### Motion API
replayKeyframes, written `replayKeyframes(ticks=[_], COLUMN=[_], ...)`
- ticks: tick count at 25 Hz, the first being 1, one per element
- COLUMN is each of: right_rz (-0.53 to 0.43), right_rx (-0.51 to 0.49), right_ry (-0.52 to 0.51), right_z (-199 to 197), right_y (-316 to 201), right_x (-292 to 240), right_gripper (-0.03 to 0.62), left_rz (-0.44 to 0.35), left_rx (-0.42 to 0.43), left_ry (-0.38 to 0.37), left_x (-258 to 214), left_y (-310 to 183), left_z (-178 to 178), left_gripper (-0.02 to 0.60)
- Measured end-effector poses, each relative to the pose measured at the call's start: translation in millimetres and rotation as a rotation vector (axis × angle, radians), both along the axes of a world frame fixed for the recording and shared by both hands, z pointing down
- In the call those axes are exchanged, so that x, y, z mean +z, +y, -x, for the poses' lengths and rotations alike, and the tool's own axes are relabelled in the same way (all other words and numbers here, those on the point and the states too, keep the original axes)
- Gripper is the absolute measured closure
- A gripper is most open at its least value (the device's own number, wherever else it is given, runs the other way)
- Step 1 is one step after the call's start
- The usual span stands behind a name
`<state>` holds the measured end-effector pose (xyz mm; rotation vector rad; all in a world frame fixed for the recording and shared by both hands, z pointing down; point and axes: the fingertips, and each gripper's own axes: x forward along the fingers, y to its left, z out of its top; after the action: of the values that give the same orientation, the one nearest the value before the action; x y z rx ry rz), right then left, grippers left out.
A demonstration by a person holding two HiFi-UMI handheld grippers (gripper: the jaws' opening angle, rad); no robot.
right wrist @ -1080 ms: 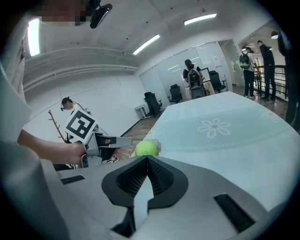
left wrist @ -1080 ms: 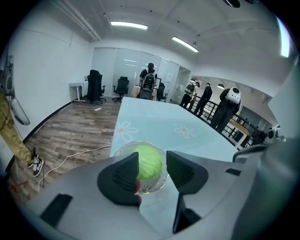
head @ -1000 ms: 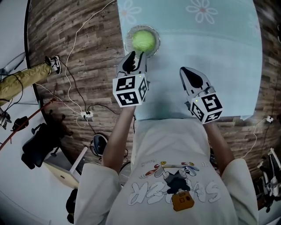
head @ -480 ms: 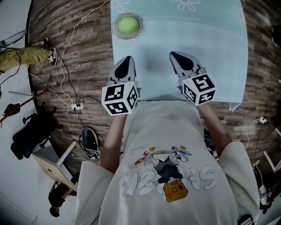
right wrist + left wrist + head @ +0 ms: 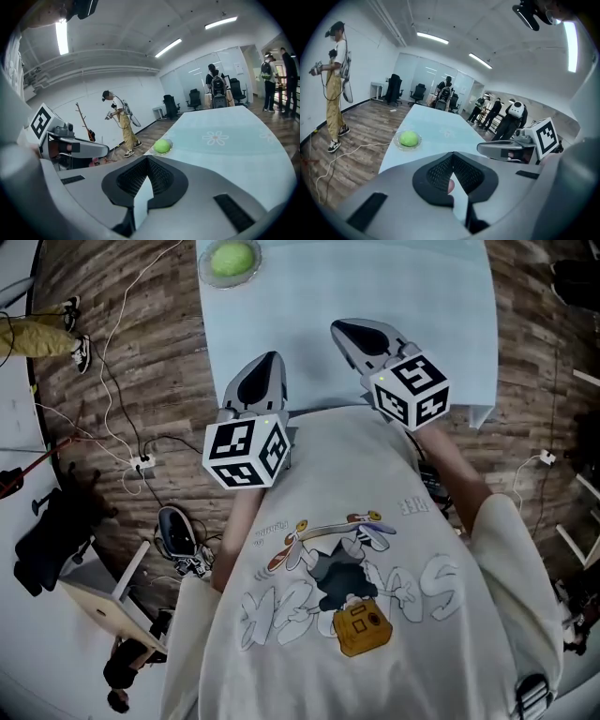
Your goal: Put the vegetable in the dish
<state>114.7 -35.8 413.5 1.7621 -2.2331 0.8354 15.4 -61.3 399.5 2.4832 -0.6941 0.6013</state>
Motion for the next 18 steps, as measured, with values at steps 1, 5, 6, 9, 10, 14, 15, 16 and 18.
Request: replayKeyframes(ticks=[1,5,6,9,10,14,15,16,18], right_rz=[0.002,-0.003,-0.013,-0.034,-0.038,-0.026,-0.017,-0.011,-0.003], right_rx=[0.007,0.05,0.05,0.042,0.042,0.072,0.09,0.107,0.121], right_ry=[0.003,0.012,0.006,-0.006,-0.007,0.005,0.006,0.003,-0.009], right_z=[4,17,23,41,47,78,88,100,127], right_y=[5,20,24,33,36,57,63,68,75], right_x=[-1,-14,-20,-34,-37,-40,-38,-36,-31], right_gripper=[0.574,0.574,0.574,0.574,0.574,0.574,0.574,0.574,0.574], left_rz=[-0.014,-0.047,-0.053,-0.048,-0.041,-0.051,-0.055,-0.054,-0.034], left_rx=[0.009,0.035,0.043,0.07,0.075,0.083,0.087,0.091,0.09], left_ry=[0.003,0.033,0.039,0.05,0.054,0.059,0.057,0.054,0.056], left_x=[-3,-18,-21,-22,-21,-20,-19,-18,-14], left_y=[1,0,3,19,25,42,46,50,55], left_z=[3,17,24,41,47,71,77,85,102], left_gripper=[0.574,0.574,0.574,0.574,0.574,0.574,0.574,0.574,0.574])
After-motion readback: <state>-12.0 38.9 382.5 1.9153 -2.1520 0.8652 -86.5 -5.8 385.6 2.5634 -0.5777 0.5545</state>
